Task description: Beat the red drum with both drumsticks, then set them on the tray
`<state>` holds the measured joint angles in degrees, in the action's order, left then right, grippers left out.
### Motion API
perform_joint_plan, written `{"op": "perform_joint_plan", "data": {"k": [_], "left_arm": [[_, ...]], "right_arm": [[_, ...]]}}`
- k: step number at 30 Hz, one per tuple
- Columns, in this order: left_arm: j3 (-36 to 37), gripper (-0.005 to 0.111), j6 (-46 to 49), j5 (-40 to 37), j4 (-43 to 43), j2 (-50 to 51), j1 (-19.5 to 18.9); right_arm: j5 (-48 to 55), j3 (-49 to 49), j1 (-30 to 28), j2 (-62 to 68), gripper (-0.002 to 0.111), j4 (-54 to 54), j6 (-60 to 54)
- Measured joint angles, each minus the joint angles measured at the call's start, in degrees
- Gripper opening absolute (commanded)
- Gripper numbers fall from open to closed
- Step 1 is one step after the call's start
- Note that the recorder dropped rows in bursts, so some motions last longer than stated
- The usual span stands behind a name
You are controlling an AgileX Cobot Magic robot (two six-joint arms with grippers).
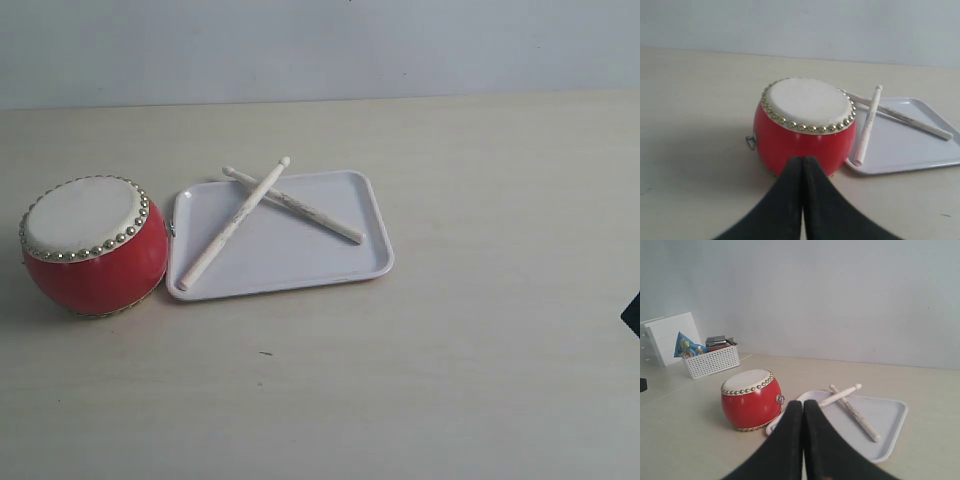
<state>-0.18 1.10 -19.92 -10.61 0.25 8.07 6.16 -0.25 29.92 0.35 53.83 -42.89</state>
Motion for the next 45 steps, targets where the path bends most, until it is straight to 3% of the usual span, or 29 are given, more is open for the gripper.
{"op": "perform_joint_plan", "data": {"k": [6,21,28,45], "left_arm": [[0.0,0.001,0.81,-0.27,0.1,0.0,-2.7],[0.0,0.001,3.06,-1.03,0.1,0.0,-2.89],[0.0,0.001,3.06,-1.03,0.1,0.0,-7.39],[0.0,0.001,3.06,-1.03,0.1,0.0,-7.7]], "right_arm": [[0.0,0.0,0.0,0.0,0.0,0.0,0.0],[0.0,0.0,0.0,0.0,0.0,0.0,0.0],[0.0,0.0,0.0,0.0,0.0,0.0,0.0],[0.0,0.0,0.0,0.0,0.0,0.0,0.0]]}}
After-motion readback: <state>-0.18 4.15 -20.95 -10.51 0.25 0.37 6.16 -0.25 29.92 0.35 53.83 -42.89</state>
